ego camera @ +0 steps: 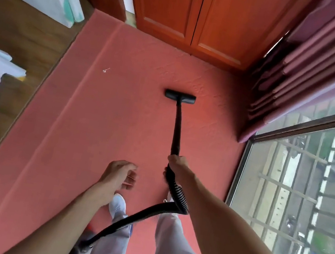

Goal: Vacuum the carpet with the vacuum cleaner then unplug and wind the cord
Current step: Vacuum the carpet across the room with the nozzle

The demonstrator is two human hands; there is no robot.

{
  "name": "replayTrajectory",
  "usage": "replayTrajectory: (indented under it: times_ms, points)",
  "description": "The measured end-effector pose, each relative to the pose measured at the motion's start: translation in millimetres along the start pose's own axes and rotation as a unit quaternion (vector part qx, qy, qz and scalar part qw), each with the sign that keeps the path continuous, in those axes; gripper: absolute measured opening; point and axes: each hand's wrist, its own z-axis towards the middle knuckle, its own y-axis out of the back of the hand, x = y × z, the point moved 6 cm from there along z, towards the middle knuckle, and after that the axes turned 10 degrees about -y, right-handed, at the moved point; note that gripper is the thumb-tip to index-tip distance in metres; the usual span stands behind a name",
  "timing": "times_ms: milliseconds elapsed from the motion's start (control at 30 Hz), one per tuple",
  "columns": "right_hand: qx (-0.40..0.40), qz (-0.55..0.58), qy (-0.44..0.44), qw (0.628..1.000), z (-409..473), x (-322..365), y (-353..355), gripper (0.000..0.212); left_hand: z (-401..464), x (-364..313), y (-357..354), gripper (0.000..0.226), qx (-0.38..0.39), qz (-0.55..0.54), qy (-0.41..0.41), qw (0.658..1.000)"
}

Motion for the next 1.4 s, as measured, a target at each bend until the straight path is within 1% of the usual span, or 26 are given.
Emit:
replayTrajectory:
  times_ms: [100,200,267,333,433,567,633,733,833,900,1000,1067,1200,1267,1333,1400]
  points:
    - [0.023,0.005,0.001,1.0,1.2,20.3,14.6,0.014,3.5,-10.5,-18.3,0.011,-0.015,-0.013,-0.004,1.0]
    - [0.042,0.003,-0.001,0.999,-8.3,2.8,14.5,0.017,2.9,-17.5,-43.7,0.013,-0.015,-0.019,-0.004,1.0]
    - [0.037,-0.057,0.014,0.998,-18.0,-22.2,8.4,0.025,0.4,-22.4,-55.9,0.014,-0.013,-0.031,-0.001,0.999]
    - [0.023,-0.155,0.049,0.986,-26.5,-42.2,7.2,0.038,-2.8,-28.0,-60.2,0.015,-0.008,-0.035,0.0,0.999]
    - [0.005,-0.236,0.052,0.97,-37.3,-64.3,7.4,0.035,-7.5,-36.9,-50.4,0.016,-0.016,-0.03,-0.013,0.999]
    - [0.001,-0.246,0.076,0.966,-41.7,-61.9,-19.3,0.03,-15.7,-42.2,-18.7,0.017,-0.048,-0.051,-0.024,0.997]
    - [0.004,-0.275,0.1,0.956,-59.0,-48.9,-39.8,0.026,-19.2,-37.6,0.0,0.016,-0.064,-0.071,-0.019,0.995]
    - [0.018,-0.289,0.121,0.95,-82.1,-32.8,-76.5,0.027,-22.9,-27.2,32.3,0.012,-0.096,-0.116,-0.003,0.989]
    - [0.054,-0.253,0.098,0.961,-101.5,-28.1,-120.0,0.014,-25.2,-16.1,69.0,0.008,-0.127,-0.162,0.021,0.978]
    - [0.07,-0.232,0.088,0.966,-110.1,-26.2,-147.5,0.016,-23.1,-11.5,98.0,0.009,-0.142,-0.19,0.02,0.971]
    - [0.045,-0.256,0.109,0.959,-114.3,-26.2,-185.0,0.023,-22.0,2.7,144.0,0.014,-0.171,-0.225,0.02,0.959]
    - [0.025,-0.268,0.116,0.956,-112.6,-31.9,-209.6,0.022,-20.7,15.9,173.5,0.015,-0.183,-0.243,0.026,0.952]
    - [-0.017,-0.263,0.109,0.959,-110.6,-42.6,-248.0,0.018,-13.2,51.3,223.8,0.015,-0.21,-0.268,0.043,0.939]
    - [-0.039,-0.249,0.097,0.963,-105.9,-42.7,-261.6,0.021,-10.2,66.1,240.6,0.015,-0.218,-0.279,0.057,0.933]
    - [-0.036,-0.24,0.09,0.966,-101.8,-38.1,-278.3,0.02,-5.4,75.1,254.2,0.015,-0.221,-0.298,0.072,0.926]
    - [-0.016,-0.213,0.065,0.975,-98.4,-30.2,-296.1,0.024,2.3,78.1,264.5,0.015,-0.219,-0.317,0.091,0.918]
